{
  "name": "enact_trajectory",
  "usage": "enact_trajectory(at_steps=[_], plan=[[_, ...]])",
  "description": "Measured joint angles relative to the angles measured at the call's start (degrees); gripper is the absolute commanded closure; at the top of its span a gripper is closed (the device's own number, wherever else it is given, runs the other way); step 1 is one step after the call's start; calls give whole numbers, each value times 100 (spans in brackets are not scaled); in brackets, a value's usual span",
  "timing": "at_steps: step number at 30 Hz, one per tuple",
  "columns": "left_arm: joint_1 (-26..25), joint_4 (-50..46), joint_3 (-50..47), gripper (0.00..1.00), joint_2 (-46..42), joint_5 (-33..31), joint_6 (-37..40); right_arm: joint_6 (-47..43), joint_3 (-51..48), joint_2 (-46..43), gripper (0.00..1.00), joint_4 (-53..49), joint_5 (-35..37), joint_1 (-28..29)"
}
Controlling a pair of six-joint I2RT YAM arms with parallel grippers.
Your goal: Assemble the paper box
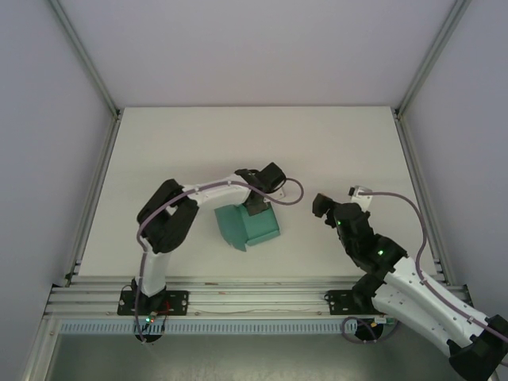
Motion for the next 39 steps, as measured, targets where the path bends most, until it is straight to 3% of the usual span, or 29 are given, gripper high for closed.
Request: enact_trajectory(at_steps=[6, 11, 12, 15, 17, 25, 28, 34, 39], plan=[[-243, 162, 378, 100, 533, -802, 348, -22, -94, 0, 0, 2, 0, -48], [-315, 282, 448, 100, 671, -1093, 516, -26, -109, -2, 0, 0, 0, -92], [-315, 308, 448, 96, 671, -1102, 535, -35, -109, -2, 0, 0, -2, -96], [-308, 374, 448, 53, 671, -1038, 619, -66, -109, -2, 0, 0, -17, -101], [-286, 463, 455, 39, 640, -1064, 634, -92, -109, -2, 0, 0, -48, -120], [-238, 330, 461, 15, 271, -380, 782, -197, -20, -2, 0, -118, -195, -131], [-236, 254, 461, 0, -42, -105, 839, -219, 63, -2, 0, -203, -251, -136], [-103, 271, 459, 0, -931, 372, 929, -367, 149, -2, 0, -260, -433, -146], [474, 931, -61, 0, -1921, 621, 341, -846, 319, 389, 0, -203, -826, -149]])
